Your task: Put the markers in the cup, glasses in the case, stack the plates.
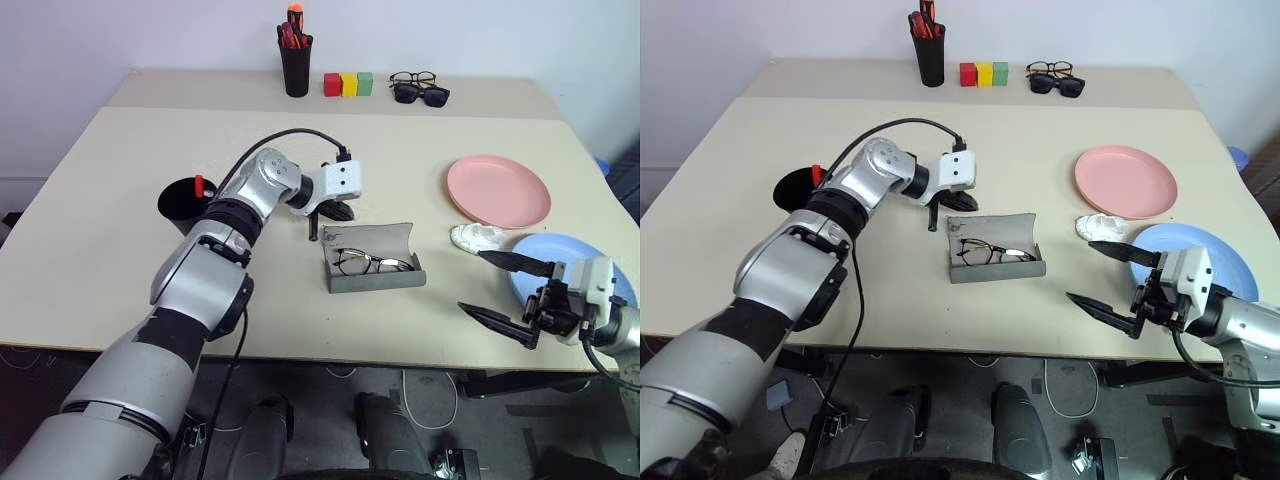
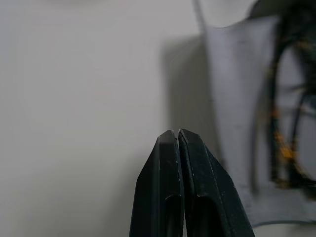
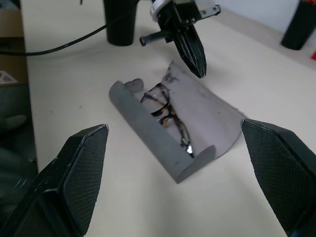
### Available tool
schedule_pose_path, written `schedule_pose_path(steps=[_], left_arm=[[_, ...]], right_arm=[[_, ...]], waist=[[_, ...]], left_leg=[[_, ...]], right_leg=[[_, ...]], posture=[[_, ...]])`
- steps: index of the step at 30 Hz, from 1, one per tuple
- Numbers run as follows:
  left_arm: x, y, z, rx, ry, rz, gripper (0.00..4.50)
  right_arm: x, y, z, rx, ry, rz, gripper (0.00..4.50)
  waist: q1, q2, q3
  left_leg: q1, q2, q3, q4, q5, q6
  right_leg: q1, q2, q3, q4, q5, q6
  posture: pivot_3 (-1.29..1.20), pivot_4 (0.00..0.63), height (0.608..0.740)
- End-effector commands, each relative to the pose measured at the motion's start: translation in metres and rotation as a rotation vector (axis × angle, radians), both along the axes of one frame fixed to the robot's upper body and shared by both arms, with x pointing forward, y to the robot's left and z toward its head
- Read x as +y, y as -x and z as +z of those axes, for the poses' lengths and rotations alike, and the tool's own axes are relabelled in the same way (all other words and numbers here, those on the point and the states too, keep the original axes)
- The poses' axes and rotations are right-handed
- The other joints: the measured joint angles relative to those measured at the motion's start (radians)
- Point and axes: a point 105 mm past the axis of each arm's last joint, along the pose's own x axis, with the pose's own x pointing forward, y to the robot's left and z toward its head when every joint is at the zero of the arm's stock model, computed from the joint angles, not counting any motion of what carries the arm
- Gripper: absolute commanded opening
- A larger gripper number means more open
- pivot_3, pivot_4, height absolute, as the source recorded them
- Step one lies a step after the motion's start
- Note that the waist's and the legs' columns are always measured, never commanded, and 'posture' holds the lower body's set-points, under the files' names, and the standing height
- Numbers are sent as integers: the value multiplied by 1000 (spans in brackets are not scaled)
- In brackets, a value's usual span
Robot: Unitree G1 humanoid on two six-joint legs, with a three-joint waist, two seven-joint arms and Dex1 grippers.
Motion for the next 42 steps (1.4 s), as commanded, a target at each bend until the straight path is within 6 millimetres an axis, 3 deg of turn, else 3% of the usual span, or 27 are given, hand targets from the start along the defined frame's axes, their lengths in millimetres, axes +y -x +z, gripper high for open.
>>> schedule_pose_path(steps=[1,10,14,18,20,24,28,31,32,33,34,37,42], left_arm=[[-9,8,20,50,38,-70,55],[-9,42,-3,237,-58,-264,55],[-7,59,-19,296,-74,-311,55],[-1,71,-31,299,-74,-309,55],[-5,72,-24,240,-11,-303,55],[-26,74,21,77,241,-314,55],[-35,83,44,17,338,-328,55],[-31,97,38,100,305,-362,838],[-31,99,32,118,284,-361,881],[-31,101,28,136,272,-357,1373],[-31,103,26,152,266,-356,1470],[-32,106,23,159,244,-348,2887],[-34,108,24,154,248,-345,2887]], right_arm=[[-1,-2,6,-34,26,9,4400],[-5,-6,1,-17,30,-29,4400],[-16,-13,-12,96,36,-142,4400],[-28,-17,-10,116,-19,-252,4400],[-35,-19,-5,73,-23,-317,4400],[-52,-18,-4,85,-40,-456,4400],[-64,-12,-16,156,-28,-534,4400],[-77,-11,-31,206,21,-624,4400],[-81,-10,-36,229,37,-650,4400],[-83,-9,-39,245,40,-665,4400],[-84,-8,-43,265,45,-678,4400],[-87,-7,-52,316,76,-707,4400],[-95,-6,-66,367,111,-742,4400]], waist=[[-1,0,0],[-3,1,0],[-3,1,0],[-3,2,-1],[-3,3,-2],[1,3,-1],[3,2,-1],[-1,3,-2],[-6,4,-2],[-8,5,-3],[-7,6,-4],[-3,6,-3],[-2,6,-4]], left_leg=[[0,0,0,0,0,0],[1,0,0,0,0,0],[1,0,0,0,0,0],[2,0,-1,0,0,0],[3,1,-1,0,0,0],[2,0,-1,2,0,0],[2,0,-2,2,0,0],[2,0,-1,1,0,0],[2,0,-1,1,0,0],[3,0,0,2,0,0],[4,1,0,2,0,0],[3,1,0,2,0,0],[3,1,0,2,0,0]], right_leg=[[0,0,0,0,0,0],[0,0,0,1,2,-4],[0,0,0,2,2,-4],[1,0,0,3,2,-4],[2,0,0,3,2,-4],[2,0,0,3,2,-4],[2,0,0,2,2,-4],[2,0,0,3,2,-4],[2,0,0,3,2,-4],[2,0,0,3,1,-8],[2,0,1,3,1,-8],[2,0,1,3,1,-9],[2,0,0,2,1,-9]], posture=[[0,150,740],[0,150,740],[0,150,740],[0,150,740],[0,150,740],[0,150,740],[0,150,740],[0,150,740],[0,150,740],[0,150,740],[0,150,740],[0,150,740],[0,150,740]])
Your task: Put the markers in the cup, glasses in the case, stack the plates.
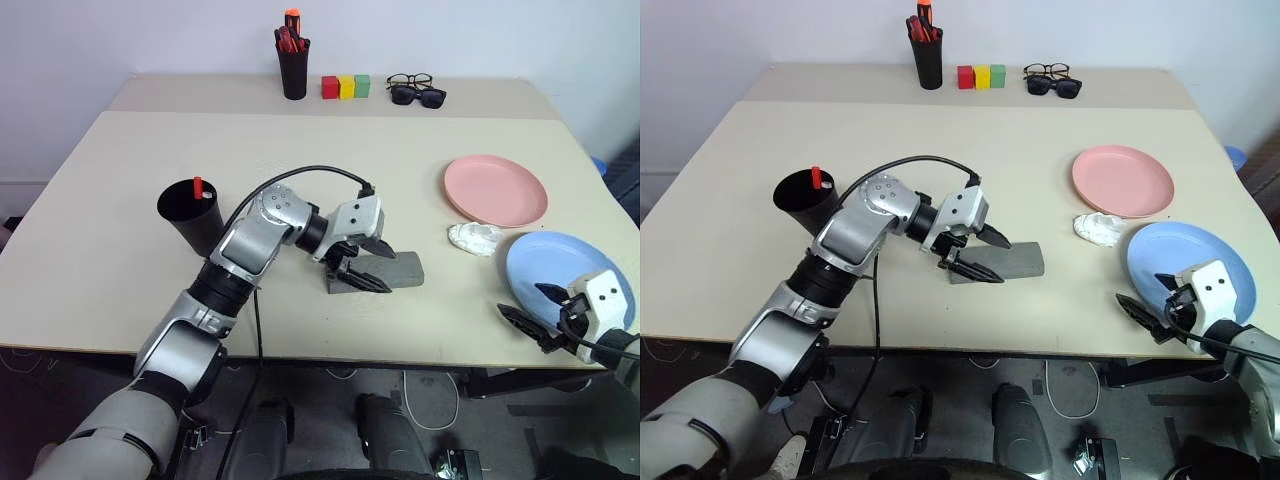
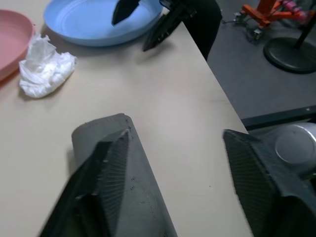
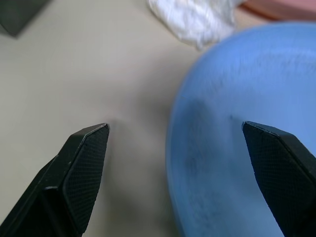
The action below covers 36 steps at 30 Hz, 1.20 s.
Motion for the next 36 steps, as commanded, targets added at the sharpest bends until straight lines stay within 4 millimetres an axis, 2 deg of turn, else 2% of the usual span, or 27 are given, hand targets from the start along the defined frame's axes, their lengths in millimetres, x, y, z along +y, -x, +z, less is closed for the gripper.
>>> schedule_pose_path(steps=[1,2,3,8,13,20,24,30,36], left_arm=[[-7,5,13,-40,34,-26,2929],[-8,5,15,-44,41,-17,2929],[-8,5,15,-47,44,-15,2929],[-7,5,15,-54,54,-9,2929],[-8,4,17,-53,76,6,2929],[-11,3,23,-48,125,46,2929],[-11,1,24,-33,146,88,2929],[-7,0,24,-20,162,154,2929],[1,0,23,-15,166,222,2929]], right_arm=[[-9,-2,0,10,33,-36,3864],[-10,-2,-1,13,24,-38,3591],[-10,-3,0,12,23,-40,3123],[-8,-7,2,1,50,-30,535],[-6,-11,15,-40,83,-21,535],[1,-41,63,-219,211,19,535],[6,-73,85,-313,256,62,535],[13,-122,97,-353,325,138,535],[27,-152,103,-366,332,192,535]], waist=[[-1,0,0],[-2,0,0],[-2,0,0],[-3,0,0],[0,0,0],[-8,1,0],[-11,1,0],[-23,1,0],[-29,1,0]], left_leg=[[0,0,0,0,0,0],[0,0,0,0,0,0],[0,0,0,0,0,0],[0,0,0,0,0,0],[0,0,0,1,0,0],[1,0,1,1,0,0],[1,0,1,1,0,0],[0,0,1,0,0,0],[1,0,0,-2,0,0]], right_leg=[[0,0,0,0,0,0],[0,0,0,0,0,0],[0,0,0,0,0,0],[0,0,0,0,0,0],[0,0,0,0,0,0],[0,0,0,0,0,0],[0,0,0,0,0,1],[0,0,0,0,2,3],[0,0,0,0,2,4]], posture=[[0,150,740],[0,150,740],[0,150,740],[0,150,740],[0,150,740],[0,150,740],[0,150,740],[0,150,740],[0,150,740]])
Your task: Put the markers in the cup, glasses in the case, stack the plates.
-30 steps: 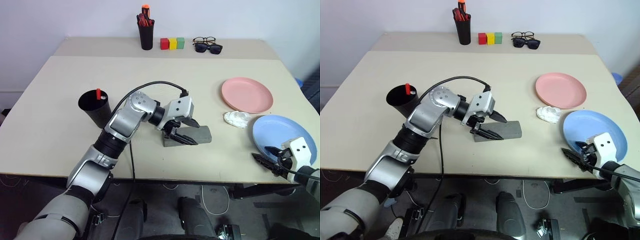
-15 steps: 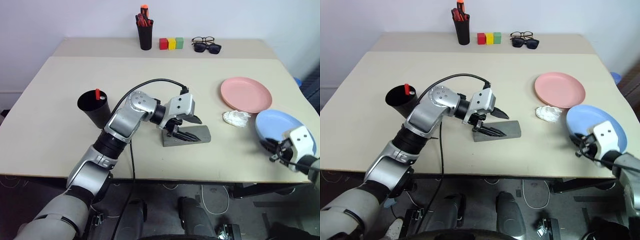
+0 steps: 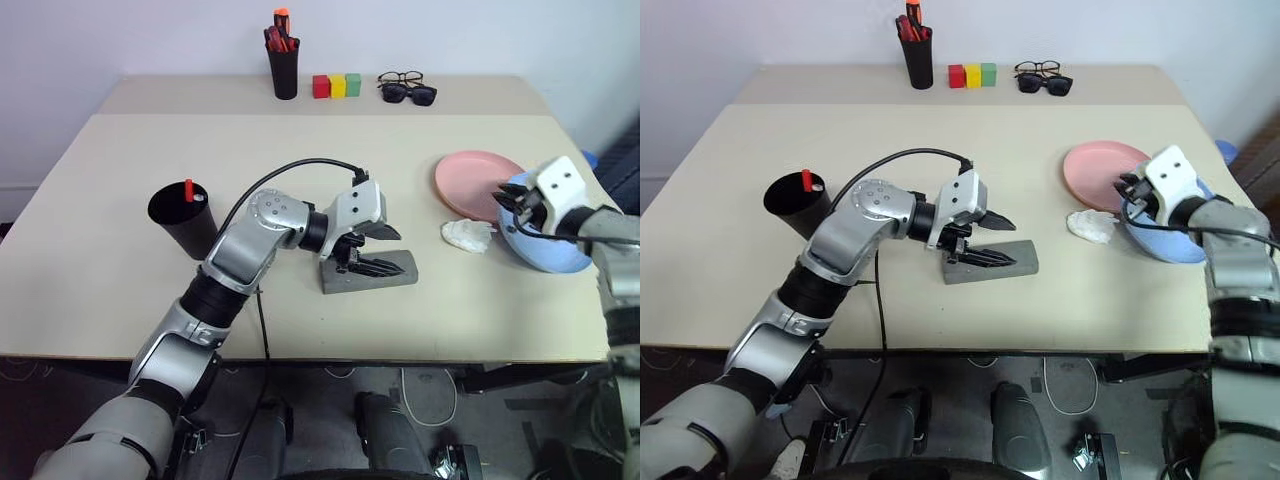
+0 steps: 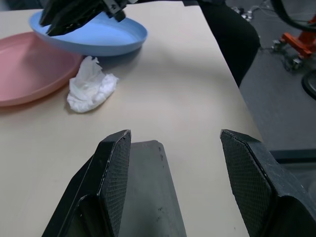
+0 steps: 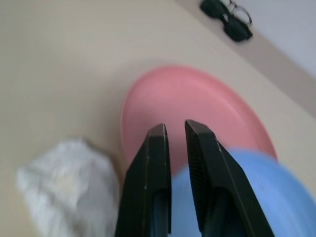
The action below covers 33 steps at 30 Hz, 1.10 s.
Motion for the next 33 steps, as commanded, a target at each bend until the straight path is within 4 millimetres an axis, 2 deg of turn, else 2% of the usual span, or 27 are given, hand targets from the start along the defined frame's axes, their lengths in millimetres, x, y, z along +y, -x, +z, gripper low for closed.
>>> schedule_pose_path(steps=[1,6,7,9,15,18,25,33], left_arm=[[4,3,10,-26,30,22,2929],[9,4,6,-8,28,56,2929],[9,5,6,-5,27,57,2929],[9,5,5,-3,28,58,2929],[5,4,4,1,25,47,2929],[3,5,4,6,25,33,2929],[-1,4,4,8,24,14,2929],[-1,2,4,2,23,14,2929]], right_arm=[[4,-10,6,-24,32,20,535],[13,-12,6,15,1,70,535],[13,-11,7,21,-5,74,777],[12,-7,8,28,-21,79,1412],[2,15,18,2,-61,32,4438],[-8,31,18,-2,-75,-34,4438],[-20,66,0,79,-125,-136,4438],[-29,73,-17,116,-138,-190,4438]], waist=[[1,0,0],[2,0,0],[3,0,0],[2,0,0],[4,0,0],[6,0,0],[1,0,0],[3,1,0]], left_leg=[[0,0,0,0,0,0],[0,0,0,0,0,0],[-1,0,0,0,0,0],[-1,0,0,0,0,0],[-1,0,-1,0,0,0],[-1,0,-1,0,0,0],[0,0,0,2,0,0],[-1,0,1,3,0,0]], right_leg=[[0,0,0,0,0,0],[0,0,0,0,0,0],[0,0,0,0,0,0],[0,0,0,0,0,0],[0,0,0,0,0,0],[0,0,0,0,0,0],[0,0,0,1,0,0],[0,0,1,1,0,-1]], posture=[[0,150,740],[0,150,740],[0,150,740],[0,150,740],[0,150,740],[0,150,740],[0,150,740],[0,150,740]])
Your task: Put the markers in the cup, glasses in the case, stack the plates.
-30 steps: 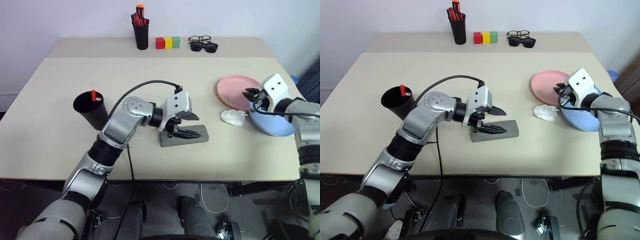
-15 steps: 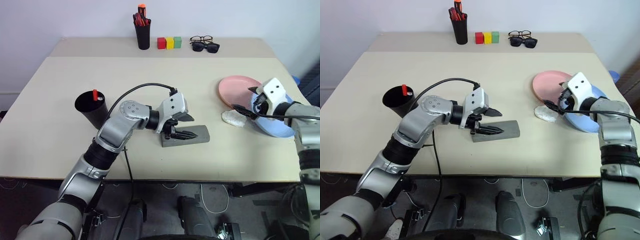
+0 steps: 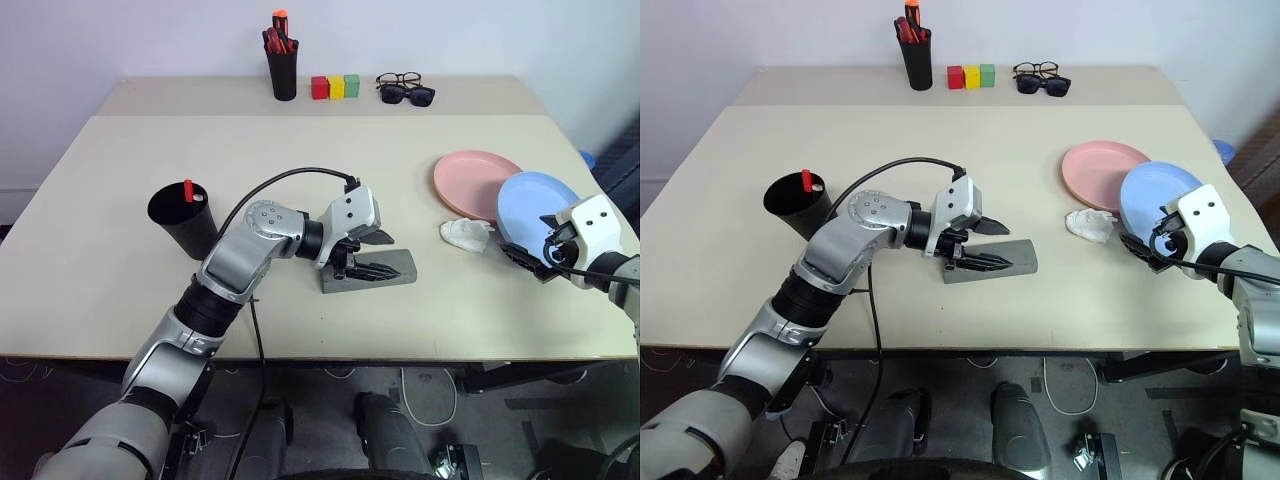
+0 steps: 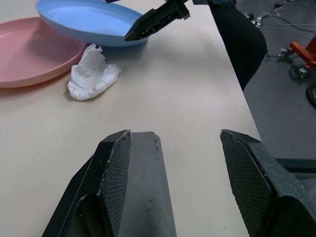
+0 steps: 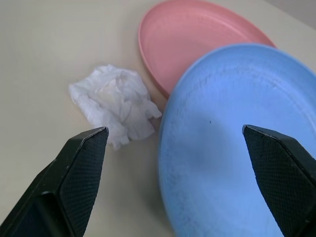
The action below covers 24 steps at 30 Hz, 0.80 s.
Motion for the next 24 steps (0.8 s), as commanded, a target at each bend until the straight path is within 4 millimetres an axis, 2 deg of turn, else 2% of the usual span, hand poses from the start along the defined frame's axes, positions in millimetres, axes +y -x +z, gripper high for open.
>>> schedule_pose_path(steps=[1,8,14,17,20,24], left_arm=[[-4,2,13,-49,16,-28,2929],[-1,0,14,-54,12,-2,2929],[3,-2,13,-57,8,21,2929],[4,-2,13,-55,7,25,2929],[5,-2,14,-55,8,33,2929],[6,-4,15,-57,9,40,2929]], right_arm=[[-5,-1,12,-51,8,-20,4438],[-18,-9,-5,-20,-2,-58,4438],[-23,-18,-11,-20,-10,-69,4438],[-22,-23,-15,-9,-19,-65,3660],[-18,-26,-19,-4,-28,-53,2270],[-14,-27,-21,1,-36,-41,139]], waist=[[1,0,0],[0,0,0],[-1,0,0],[-1,0,0],[0,0,0],[-1,0,0]], left_leg=[[0,0,0,0,0,0],[0,0,0,0,0,0],[0,0,0,0,0,0],[0,0,0,0,0,0],[0,0,0,0,0,0],[0,0,0,0,0,0]], right_leg=[[0,0,0,0,0,0],[0,0,0,0,0,0],[0,0,0,0,0,0],[0,0,0,0,0,0],[0,0,0,0,0,1],[0,0,0,0,0,1]], posture=[[0,150,740],[0,150,740],[0,150,740],[0,150,740],[0,150,740],[0,150,740]])
